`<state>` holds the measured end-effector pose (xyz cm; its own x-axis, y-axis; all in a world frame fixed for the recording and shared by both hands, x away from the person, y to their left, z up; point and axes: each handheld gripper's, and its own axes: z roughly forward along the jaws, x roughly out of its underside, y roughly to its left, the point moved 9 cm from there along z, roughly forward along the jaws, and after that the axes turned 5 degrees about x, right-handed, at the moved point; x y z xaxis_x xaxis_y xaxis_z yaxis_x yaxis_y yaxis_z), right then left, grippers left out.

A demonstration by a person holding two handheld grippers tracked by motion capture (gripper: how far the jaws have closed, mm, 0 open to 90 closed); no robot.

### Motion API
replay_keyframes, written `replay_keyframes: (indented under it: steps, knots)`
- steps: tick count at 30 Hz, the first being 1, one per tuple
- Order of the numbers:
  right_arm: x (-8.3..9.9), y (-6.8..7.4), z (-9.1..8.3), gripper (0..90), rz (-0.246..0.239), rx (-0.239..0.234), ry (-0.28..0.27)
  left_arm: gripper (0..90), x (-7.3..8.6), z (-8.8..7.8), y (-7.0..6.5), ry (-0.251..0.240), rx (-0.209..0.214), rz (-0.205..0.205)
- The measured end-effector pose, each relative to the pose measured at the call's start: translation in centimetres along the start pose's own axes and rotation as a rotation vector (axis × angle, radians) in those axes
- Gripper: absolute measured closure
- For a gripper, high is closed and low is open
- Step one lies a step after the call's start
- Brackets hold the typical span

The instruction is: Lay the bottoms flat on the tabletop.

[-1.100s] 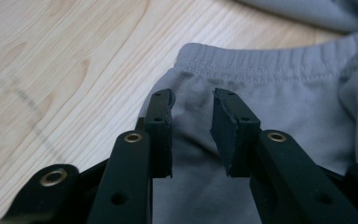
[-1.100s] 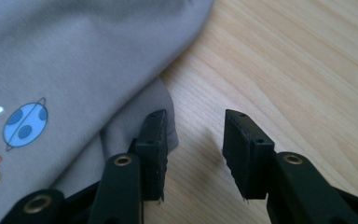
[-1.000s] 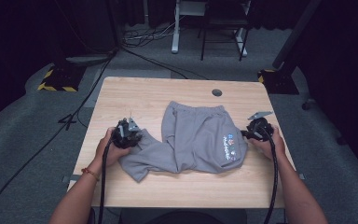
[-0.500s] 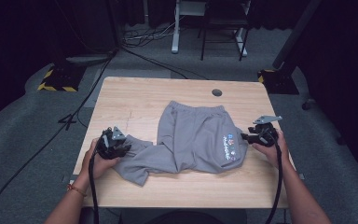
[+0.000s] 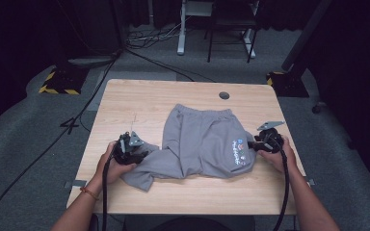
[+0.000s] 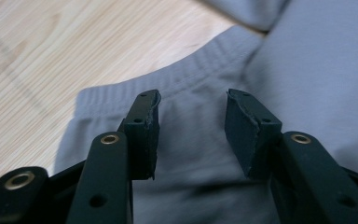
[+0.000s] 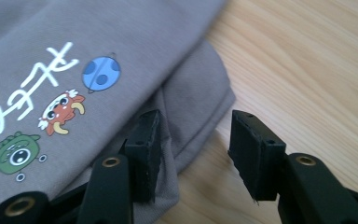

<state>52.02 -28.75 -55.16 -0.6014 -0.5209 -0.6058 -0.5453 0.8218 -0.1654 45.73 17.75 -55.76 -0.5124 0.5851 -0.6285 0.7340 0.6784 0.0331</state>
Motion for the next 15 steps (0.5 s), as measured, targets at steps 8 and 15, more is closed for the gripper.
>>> replay_keyframes:
  steps: [8,15]
  knots:
    - [2.2,-4.4,-1.0,53.9,0.1,0.147,0.045,59.2,2.4,-1.8,3.4,0.01,-0.097,-0.087]
    - [3.4,-6.5,-1.6,52.6,0.17,0.226,0.101,60.0,5.0,-3.9,3.0,0.014,-0.092,-0.148]
